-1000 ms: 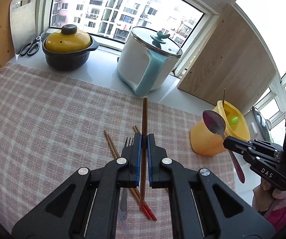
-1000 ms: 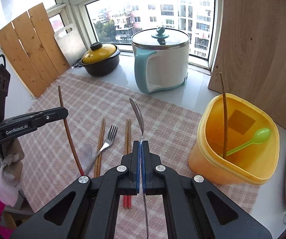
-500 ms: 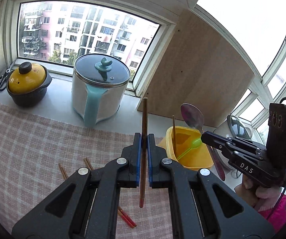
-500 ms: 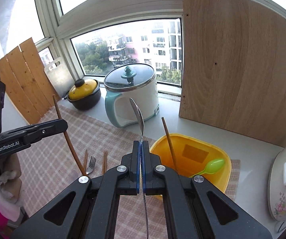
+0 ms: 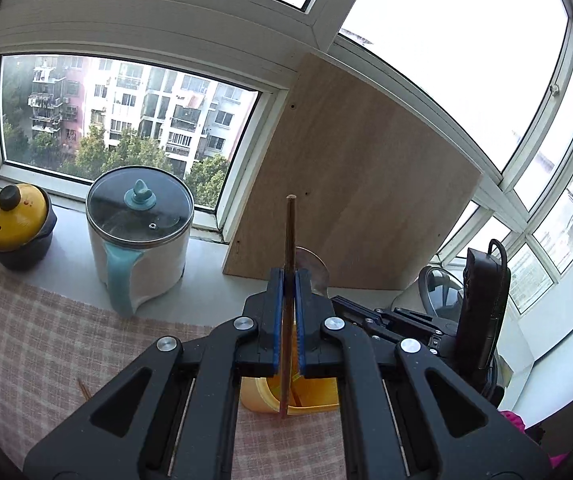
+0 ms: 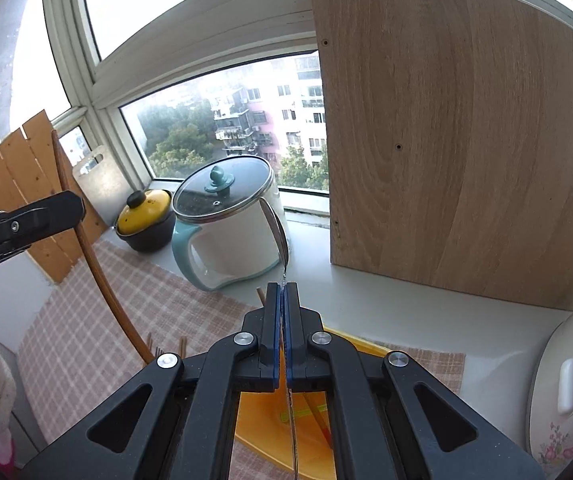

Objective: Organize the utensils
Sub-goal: 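Carry the chopstick and metal spoon over the yellow holder with both tools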

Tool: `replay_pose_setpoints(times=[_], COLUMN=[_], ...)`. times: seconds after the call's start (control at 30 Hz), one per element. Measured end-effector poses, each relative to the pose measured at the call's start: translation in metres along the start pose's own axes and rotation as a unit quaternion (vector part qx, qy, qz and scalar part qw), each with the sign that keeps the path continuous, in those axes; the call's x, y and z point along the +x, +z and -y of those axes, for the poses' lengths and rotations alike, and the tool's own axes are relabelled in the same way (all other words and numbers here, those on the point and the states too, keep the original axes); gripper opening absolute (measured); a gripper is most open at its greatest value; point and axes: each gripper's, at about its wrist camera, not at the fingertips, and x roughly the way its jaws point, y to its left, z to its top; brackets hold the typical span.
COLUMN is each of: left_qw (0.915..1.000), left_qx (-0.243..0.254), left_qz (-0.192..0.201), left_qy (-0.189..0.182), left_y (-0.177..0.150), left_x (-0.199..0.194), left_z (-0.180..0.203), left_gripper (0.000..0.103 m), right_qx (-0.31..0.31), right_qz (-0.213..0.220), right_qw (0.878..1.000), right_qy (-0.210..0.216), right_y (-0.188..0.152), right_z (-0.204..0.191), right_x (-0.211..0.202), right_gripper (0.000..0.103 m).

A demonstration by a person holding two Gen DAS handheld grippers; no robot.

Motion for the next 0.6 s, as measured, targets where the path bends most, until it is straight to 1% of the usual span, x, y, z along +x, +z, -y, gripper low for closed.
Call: replay_pose_setpoints(times=[0.17, 0.23, 0.3, 0.6], left_qw=[0.9999, 0.9999, 0.9998, 0.9990], left_qx=[0.004, 0.001, 0.006, 0.005], left_qz=[0.007, 0.003, 0.000, -0.036], left_qy=[0.012, 0.012, 0.019, 0.027], left_y=[0.009, 0.010, 0.009, -0.011], left_x=[0.015, 0.022, 0.030, 0.060], left_z=[0.011, 0.012, 0.013, 0.008], left_gripper=[0.003, 0.003, 0.003, 0.003], right_qx=[0.009, 0.013, 0.017, 0.021], right_qz=[0.008, 0.010, 0.010, 0.012], right_qw=[1.000, 1.000, 1.000, 1.000], right_qy=[0.005, 0.005, 0.004, -0.012], right_y=[-0.002, -0.004, -0.008, -0.027], right_z=[0.012, 0.018, 0.023, 0.034], right_x=[0.009, 0.014, 0.019, 0.036], right_gripper=[0.000, 0.000, 0.000, 0.000])
